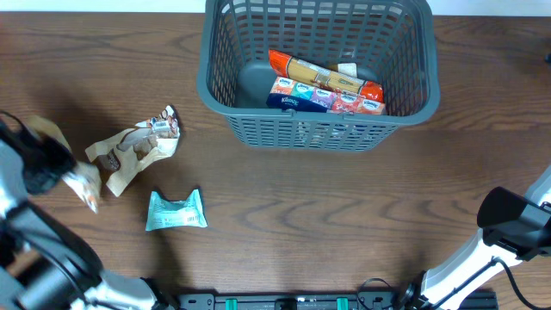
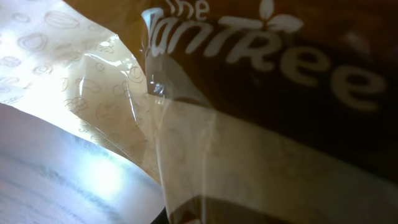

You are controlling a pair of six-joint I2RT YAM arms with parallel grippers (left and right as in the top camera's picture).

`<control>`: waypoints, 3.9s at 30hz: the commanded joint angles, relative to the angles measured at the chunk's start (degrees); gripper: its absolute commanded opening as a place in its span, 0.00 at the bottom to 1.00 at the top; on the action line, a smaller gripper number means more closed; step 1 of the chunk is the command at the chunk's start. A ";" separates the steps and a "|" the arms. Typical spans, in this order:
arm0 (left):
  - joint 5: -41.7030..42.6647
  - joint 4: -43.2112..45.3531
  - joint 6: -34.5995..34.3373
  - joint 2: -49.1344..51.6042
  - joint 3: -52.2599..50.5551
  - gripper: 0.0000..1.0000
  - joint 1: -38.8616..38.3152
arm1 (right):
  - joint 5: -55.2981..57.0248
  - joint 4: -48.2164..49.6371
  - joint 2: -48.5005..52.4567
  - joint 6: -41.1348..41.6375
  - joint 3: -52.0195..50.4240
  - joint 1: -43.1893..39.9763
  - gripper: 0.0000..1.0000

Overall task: Pack container
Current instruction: 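Lift the wrapper and swing the left gripper over the basket, then lower the wrapper into the basket and open the left gripper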

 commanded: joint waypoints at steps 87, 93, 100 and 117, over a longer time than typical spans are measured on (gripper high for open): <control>2.58 36.57 -0.15 -0.22 21.49 0.06 -65.85 | 0.61 0.11 0.55 0.76 -0.22 -0.09 0.99; 2.86 36.68 -0.66 4.26 21.49 0.06 -66.99 | 0.61 0.11 0.55 0.76 -0.22 -0.09 0.99; 2.80 36.41 -0.63 6.95 21.46 0.06 -67.49 | 0.59 0.11 0.55 0.76 -0.22 -0.09 0.99; 0.90 34.27 -0.39 7.37 21.46 0.30 -67.47 | 0.59 0.11 0.55 0.76 -0.22 -0.09 0.99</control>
